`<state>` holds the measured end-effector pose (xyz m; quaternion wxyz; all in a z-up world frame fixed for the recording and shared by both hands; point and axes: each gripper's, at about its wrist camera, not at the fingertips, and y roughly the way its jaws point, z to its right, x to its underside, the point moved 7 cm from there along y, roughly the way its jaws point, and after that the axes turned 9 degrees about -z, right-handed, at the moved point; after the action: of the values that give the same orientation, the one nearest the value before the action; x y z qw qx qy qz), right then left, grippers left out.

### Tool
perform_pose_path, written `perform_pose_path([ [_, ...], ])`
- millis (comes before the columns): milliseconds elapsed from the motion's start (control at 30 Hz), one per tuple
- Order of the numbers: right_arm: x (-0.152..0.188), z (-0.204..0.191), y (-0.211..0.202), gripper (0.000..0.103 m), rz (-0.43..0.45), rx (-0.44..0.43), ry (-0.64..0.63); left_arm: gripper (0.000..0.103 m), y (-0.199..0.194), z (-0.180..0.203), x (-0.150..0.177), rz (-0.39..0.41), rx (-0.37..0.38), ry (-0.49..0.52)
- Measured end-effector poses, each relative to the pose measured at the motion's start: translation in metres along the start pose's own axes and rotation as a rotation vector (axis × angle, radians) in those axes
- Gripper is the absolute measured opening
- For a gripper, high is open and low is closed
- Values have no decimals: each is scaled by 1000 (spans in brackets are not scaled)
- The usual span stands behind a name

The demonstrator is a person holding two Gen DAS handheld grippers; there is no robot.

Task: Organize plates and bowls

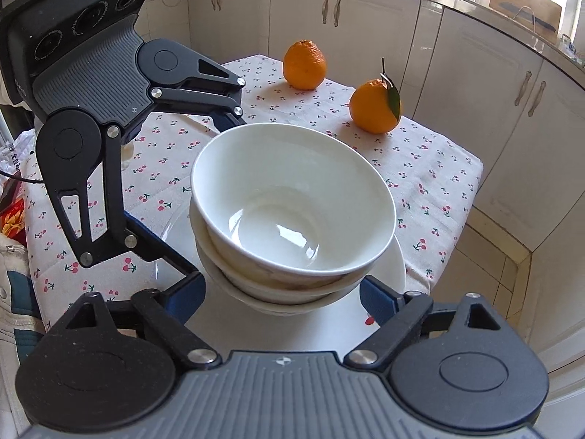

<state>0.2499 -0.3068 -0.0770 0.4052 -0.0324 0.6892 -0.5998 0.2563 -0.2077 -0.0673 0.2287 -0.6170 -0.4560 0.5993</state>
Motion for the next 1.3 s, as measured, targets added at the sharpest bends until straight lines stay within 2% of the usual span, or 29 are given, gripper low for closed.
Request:
perform_pose_path([
  [100,3,-6,-13,103,17,61,52,98,-18,3,5,45,-60,-33],
  [167,5,-9,-22,103,13,148,109,101,-33,5,10,95,-102,-83],
  [267,10,-15,-35,103,-1,276,233,103,-56,7,19,180,-158,-189],
  [367,18,-23,-46,103,5,362,372,103,-73,9,32,257,-241,-305],
  [467,26,-35,-51,103,27,421,510,103,-87,10,46,302,-259,-446],
  [567,36,-51,-52,103,48,453,631,102,-100,10,61,310,-296,-593],
  [700,44,-77,-60,103,88,501,734,102,-115,16,79,276,-400,-700],
  [867,43,-112,-76,103,125,551,735,102,-135,34,89,261,-434,-751],
  [1033,37,-138,-94,103,174,584,698,102,-157,55,93,246,-525,-737],
  [1300,33,-151,-115,103,240,614,696,102,-173,67,95,259,-547,-741],
])
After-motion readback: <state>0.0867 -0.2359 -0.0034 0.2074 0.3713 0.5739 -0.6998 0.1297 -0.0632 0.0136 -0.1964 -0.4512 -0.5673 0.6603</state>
